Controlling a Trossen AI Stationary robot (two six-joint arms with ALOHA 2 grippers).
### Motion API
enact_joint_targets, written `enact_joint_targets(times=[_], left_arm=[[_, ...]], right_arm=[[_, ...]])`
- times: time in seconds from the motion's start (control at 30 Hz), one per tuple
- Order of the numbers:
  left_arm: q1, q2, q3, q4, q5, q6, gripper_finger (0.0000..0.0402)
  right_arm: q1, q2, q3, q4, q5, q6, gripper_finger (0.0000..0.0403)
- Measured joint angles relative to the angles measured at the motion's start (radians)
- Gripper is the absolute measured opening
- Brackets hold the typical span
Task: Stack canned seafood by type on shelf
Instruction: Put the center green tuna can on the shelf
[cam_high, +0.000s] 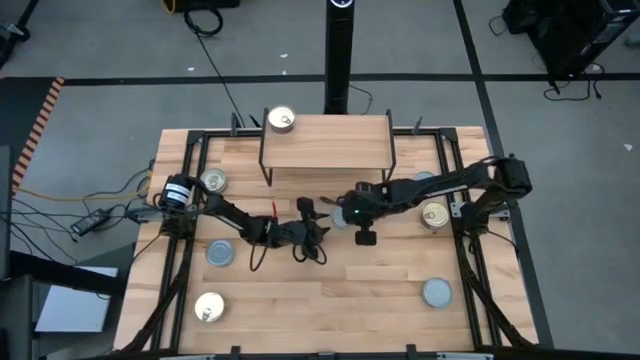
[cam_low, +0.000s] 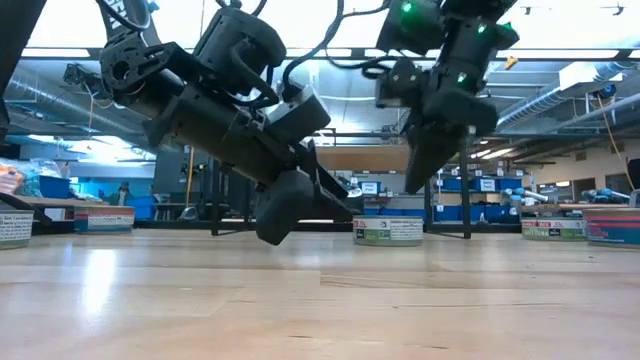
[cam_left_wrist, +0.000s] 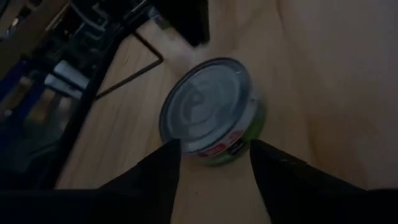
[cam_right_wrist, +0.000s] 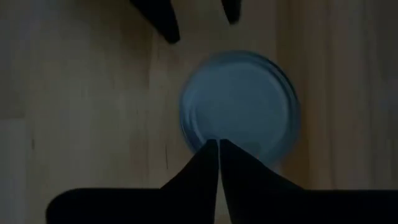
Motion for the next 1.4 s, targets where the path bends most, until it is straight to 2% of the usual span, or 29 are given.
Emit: enact_joint_targets(times=[0.07,0.17,0.23,0.27,0.4,0.5,0.63,0.7,0.8,0.93,1.2,1.4], left_arm=[[0.007,0.000,0.000,0.008,-0.001,-0.022,0.0160],[0.026,0.000,0.000,0.006,0.008,-0.051,0.0083],[0.047,0.000,-0.004,-0.001,0.055,-0.098,0.0027],[0.060,0.000,-0.007,-0.001,0.093,-0.129,0.0015],[0.106,0.000,-0.017,-0.003,0.244,-0.242,0.0005],[0.139,0.000,-0.017,-0.006,0.357,-0.342,0.0004],[0.203,0.000,-0.014,-0.056,0.490,-0.611,0.0006],[0.235,0.000,-0.014,-0.080,0.550,-0.729,0.0013],[0.262,0.000,-0.014,-0.104,0.637,-0.778,0.0037],[0.278,-0.001,-0.014,-0.092,0.657,-0.836,0.0089],[0.298,-0.007,-0.012,-0.040,0.698,-0.917,0.0208],[0.344,-0.009,-0.011,-0.022,0.772,-1.034,0.0257]], right_arm=[[0.009,-0.041,-0.022,-0.014,0.029,0.035,0.0041],[0.025,-0.109,-0.102,0.047,0.046,0.099,0.0043],[0.034,-0.145,-0.179,0.113,0.045,0.143,0.0045],[0.037,-0.159,-0.218,0.149,0.047,0.167,0.0046],[0.040,-0.182,-0.350,0.278,0.050,0.257,0.0064],[0.035,-0.175,-0.399,0.350,0.090,0.283,0.0086],[0.014,-0.156,-0.407,0.375,0.112,0.270,0.0104],[0.003,-0.141,-0.408,0.392,0.118,0.247,0.0098],[-0.015,-0.109,-0.408,0.433,0.117,0.203,0.0064],[-0.029,-0.062,-0.408,0.479,0.089,0.160,0.0011],[-0.029,-0.032,-0.408,0.549,0.073,0.128,0.0019],[-0.029,-0.027,-0.408,0.598,0.072,0.089,0.0008]])
